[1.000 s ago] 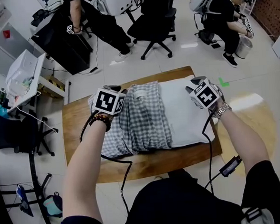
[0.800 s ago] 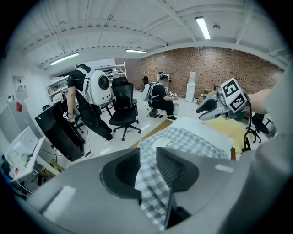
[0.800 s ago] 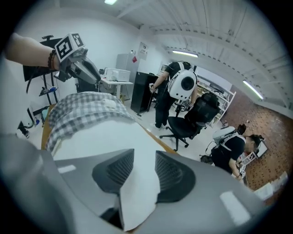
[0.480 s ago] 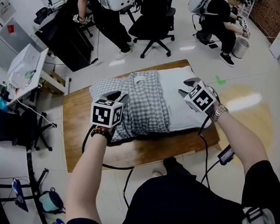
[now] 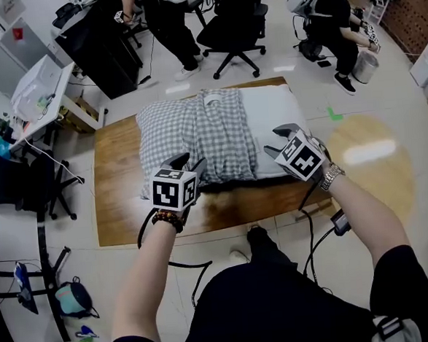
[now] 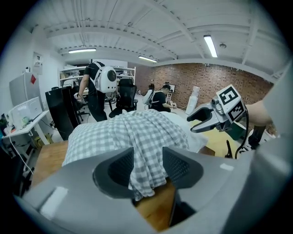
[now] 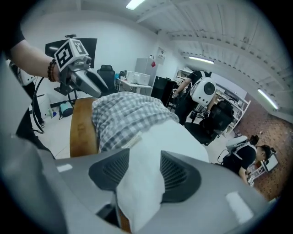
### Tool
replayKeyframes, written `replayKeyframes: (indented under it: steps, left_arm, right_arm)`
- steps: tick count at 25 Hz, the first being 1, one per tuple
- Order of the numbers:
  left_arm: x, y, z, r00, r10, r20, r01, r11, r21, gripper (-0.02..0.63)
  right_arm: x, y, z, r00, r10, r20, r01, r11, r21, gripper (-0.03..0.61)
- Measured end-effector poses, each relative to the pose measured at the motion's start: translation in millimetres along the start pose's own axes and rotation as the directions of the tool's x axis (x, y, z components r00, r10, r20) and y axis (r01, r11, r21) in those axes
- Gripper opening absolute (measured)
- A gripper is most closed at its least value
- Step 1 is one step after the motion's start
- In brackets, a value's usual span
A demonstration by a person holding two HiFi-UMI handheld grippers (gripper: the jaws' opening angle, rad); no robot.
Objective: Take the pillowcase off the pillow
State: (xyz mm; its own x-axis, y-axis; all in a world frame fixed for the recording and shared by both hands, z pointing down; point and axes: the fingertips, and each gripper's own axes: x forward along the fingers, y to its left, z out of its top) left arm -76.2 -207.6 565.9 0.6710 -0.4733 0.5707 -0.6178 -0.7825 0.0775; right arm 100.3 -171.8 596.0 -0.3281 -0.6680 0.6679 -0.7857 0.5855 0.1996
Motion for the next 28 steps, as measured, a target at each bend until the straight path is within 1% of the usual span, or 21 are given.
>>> replayKeyframes:
  steps: [7, 12, 15, 18, 20, 21, 22, 23, 24, 25, 28]
  left_arm:
    - [6.7, 6.0, -48.6, 0.995, 0.096, -0.03, -0.098, 0.993, -0.061, 0.243]
    - [19.6, 13.3, -72.9, 0.989, 0.133, -0.066, -0.139, 0.985, -0.106, 0.256]
    - [31.0, 15.7, -84.7, 0.986, 0.145, -0.083, -0.154, 0.982, -0.112, 0.256]
    - [42.7, 17.8, -86.6, 0.984, 0.159, -0.08, -0.166, 0.981, -0.096, 0.252]
    - [48.1, 21.2, -90.2, 0.981, 0.171, -0.09, -0.179, 0.98, -0.089, 0.223]
    - [49.3, 24.7, -93.2, 0.979, 0.18, -0.101, -0.189, 0.978, -0.09, 0.19]
    - [49.3, 29.5, -94.3, 0.976, 0.188, -0.109, -0.198, 0.976, -0.09, 0.134]
    - [48.3, 35.1, -92.9, 0.974, 0.195, -0.113, -0.205, 0.975, -0.087, 0.097]
    - [46.9, 39.9, -90.5, 0.973, 0.2, -0.114, -0.21, 0.974, -0.083, 0.052]
    - [45.7, 42.8, -88.6, 0.973, 0.201, -0.113, -0.211, 0.974, -0.08, 0.027]
    - [41.3, 45.7, -85.6, 0.974, 0.204, -0.098, -0.211, 0.975, -0.075, 0.014]
  right_arm:
    - [8.0, 31.5, -9.8, 1.0, -0.012, -0.027, 0.01, 0.997, -0.083, 0.227]
    - [16.2, 39.8, -16.6, 0.997, -0.048, -0.053, 0.039, 0.987, -0.153, 0.239]
    - [28.3, 42.1, -25.3, 0.994, -0.083, -0.069, 0.067, 0.975, -0.21, 0.249]
    - [43.1, 41.2, -35.6, 0.989, -0.113, -0.099, 0.083, 0.96, -0.269, 0.259]
    - [52.0, 39.6, -41.9, 0.983, -0.137, -0.119, 0.096, 0.95, -0.297, 0.261]
    - [55.6, 38.0, -43.6, 0.98, -0.153, -0.128, 0.107, 0.944, -0.313, 0.261]
    - [58.6, 35.1, -43.4, 0.976, -0.173, -0.135, 0.12, 0.936, -0.331, 0.259]
    - [61.0, 31.1, -41.4, 0.971, -0.195, -0.14, 0.136, 0.927, -0.349, 0.249]
    - [62.2, 26.8, -38.8, 0.966, -0.217, -0.14, 0.154, 0.919, -0.363, 0.2]
    - [61.9, 23.3, -36.8, 0.962, -0.235, -0.137, 0.171, 0.913, -0.371, 0.156]
    - [56.3, 18.2, -33.8, 0.955, -0.271, -0.119, 0.21, 0.903, -0.376, 0.077]
